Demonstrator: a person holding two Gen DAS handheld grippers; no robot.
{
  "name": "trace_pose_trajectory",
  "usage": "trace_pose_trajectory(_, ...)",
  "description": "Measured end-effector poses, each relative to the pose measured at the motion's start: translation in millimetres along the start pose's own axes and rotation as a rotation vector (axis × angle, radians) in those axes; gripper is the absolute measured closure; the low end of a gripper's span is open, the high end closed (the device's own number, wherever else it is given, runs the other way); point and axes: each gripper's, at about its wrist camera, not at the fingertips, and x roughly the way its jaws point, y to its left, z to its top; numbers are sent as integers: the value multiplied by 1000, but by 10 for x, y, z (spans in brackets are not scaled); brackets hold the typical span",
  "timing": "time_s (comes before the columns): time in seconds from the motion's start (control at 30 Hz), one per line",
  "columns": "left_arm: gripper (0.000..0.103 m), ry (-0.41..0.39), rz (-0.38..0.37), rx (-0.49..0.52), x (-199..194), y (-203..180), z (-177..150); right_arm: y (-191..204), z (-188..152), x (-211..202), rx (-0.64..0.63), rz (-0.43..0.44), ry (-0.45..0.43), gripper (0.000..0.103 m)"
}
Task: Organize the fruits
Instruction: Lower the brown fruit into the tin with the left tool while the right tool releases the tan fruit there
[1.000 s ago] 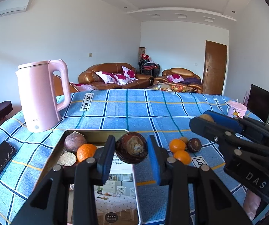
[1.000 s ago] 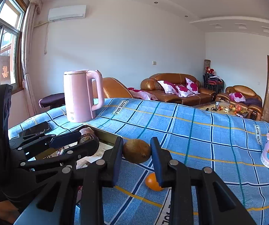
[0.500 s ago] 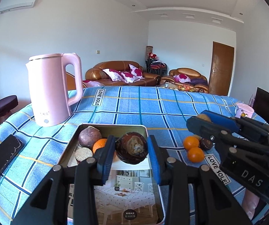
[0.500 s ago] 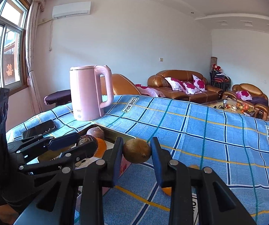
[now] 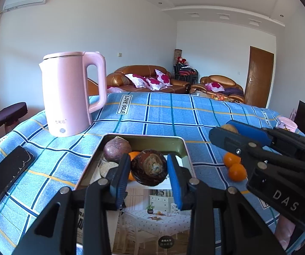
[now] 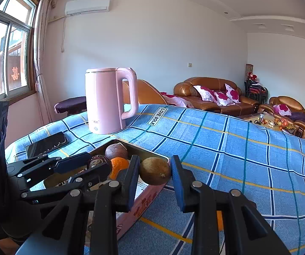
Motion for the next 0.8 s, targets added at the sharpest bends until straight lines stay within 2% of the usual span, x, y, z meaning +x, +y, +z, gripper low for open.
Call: trace_pose_trajectory(0.8, 66, 60, 28, -21, 134, 202, -101, 143, -39, 390, 3, 52, 66, 71)
